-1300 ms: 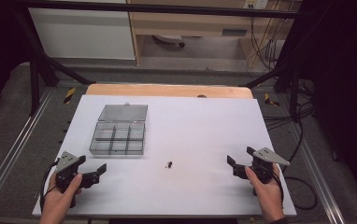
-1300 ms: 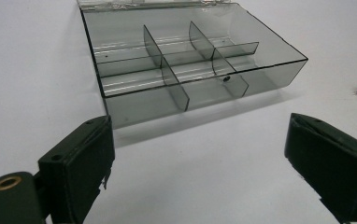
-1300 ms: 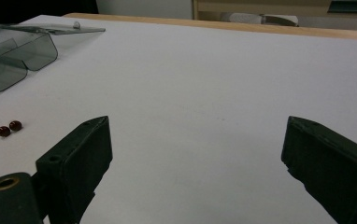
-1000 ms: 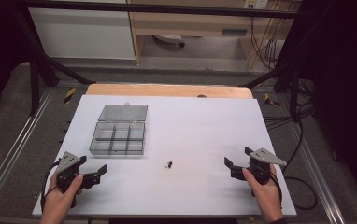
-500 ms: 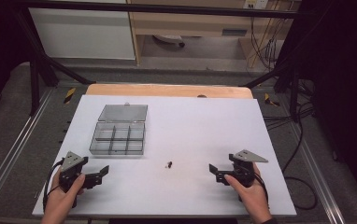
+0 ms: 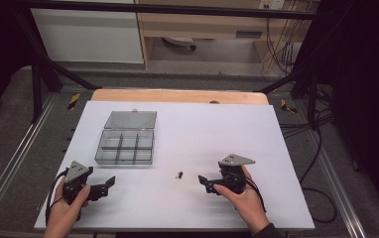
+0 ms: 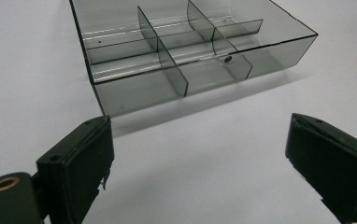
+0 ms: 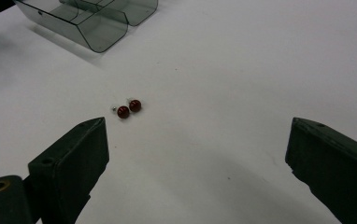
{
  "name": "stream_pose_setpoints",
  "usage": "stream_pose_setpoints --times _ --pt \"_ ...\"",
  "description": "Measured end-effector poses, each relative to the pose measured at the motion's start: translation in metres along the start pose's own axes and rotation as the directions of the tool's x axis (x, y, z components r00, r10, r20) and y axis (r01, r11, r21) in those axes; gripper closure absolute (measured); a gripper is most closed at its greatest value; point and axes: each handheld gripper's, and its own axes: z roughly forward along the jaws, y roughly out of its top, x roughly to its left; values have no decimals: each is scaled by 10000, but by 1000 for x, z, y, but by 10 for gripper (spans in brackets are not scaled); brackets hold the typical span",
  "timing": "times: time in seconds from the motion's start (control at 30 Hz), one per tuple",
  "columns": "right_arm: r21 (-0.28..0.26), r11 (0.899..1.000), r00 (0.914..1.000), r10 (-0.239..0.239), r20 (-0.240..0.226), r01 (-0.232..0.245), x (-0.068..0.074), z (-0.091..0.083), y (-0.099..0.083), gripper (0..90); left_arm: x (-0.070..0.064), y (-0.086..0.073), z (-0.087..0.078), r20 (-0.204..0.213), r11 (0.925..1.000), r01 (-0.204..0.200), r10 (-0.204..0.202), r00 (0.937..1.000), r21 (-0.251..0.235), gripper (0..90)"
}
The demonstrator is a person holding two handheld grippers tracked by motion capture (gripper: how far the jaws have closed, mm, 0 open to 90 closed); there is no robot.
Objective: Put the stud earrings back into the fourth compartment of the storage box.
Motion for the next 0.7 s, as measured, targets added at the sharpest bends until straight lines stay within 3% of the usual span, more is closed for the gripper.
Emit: stream_pose_setpoints --times 0.13,0.23,0.47,0.7 --pt "139 9998 9999 -129 20 128 6 9 7 96 0 1 0 9 10000 -17 17 10000 -75 82" --pt "388 9980 9986 -505 177 498 13 15 16 158 2 1 1 23 10000 -15 15 10000 -20 80" --pt "992 9894 9943 -1060 -61 1061 29 38 28 470 3 2 0 4 10000 33 -33 10000 -33 84" --pt "1248 9836 9909 -1244 -507 1299 38 60 26 629 3 1 0 0 10000 37 -37 10000 -4 85"
